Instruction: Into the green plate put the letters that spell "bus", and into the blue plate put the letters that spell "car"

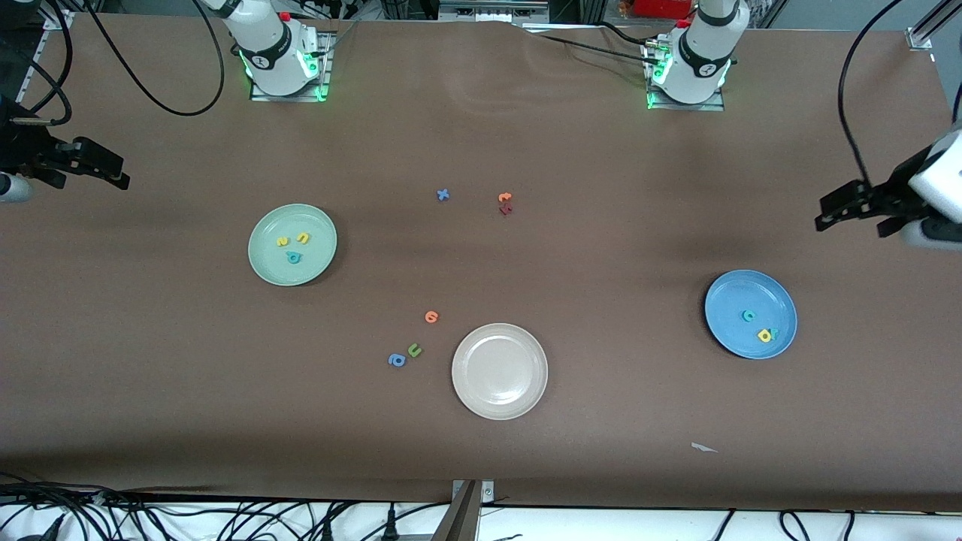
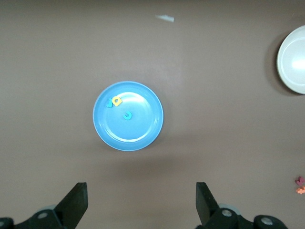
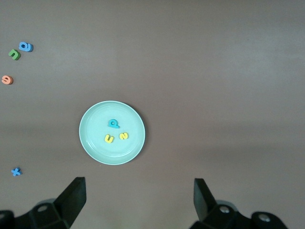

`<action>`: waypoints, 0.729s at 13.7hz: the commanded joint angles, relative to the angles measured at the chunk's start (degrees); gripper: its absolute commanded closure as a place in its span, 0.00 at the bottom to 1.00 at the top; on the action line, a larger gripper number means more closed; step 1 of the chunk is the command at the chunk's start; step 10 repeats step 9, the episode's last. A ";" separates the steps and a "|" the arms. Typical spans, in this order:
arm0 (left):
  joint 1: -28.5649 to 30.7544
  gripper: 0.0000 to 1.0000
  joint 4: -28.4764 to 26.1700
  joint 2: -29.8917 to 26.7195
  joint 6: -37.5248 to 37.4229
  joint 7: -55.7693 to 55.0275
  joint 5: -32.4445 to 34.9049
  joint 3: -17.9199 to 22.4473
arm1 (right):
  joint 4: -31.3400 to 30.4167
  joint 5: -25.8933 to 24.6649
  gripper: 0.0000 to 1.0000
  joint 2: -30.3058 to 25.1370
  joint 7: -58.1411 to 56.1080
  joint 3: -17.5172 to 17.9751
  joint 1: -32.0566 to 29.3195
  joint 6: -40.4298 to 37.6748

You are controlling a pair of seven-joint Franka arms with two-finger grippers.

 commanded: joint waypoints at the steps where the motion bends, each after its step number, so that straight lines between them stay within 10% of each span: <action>1: -1.30 0.00 -0.95 -1.07 0.39 -0.53 -0.75 1.05 | 1.55 0.09 0.00 0.83 0.45 0.91 -1.05 -0.53; 10: -0.86 0.00 -1.47 -0.02 2.24 -0.53 -0.93 0.70 | 1.99 0.18 0.00 1.09 0.63 0.73 -1.05 -0.09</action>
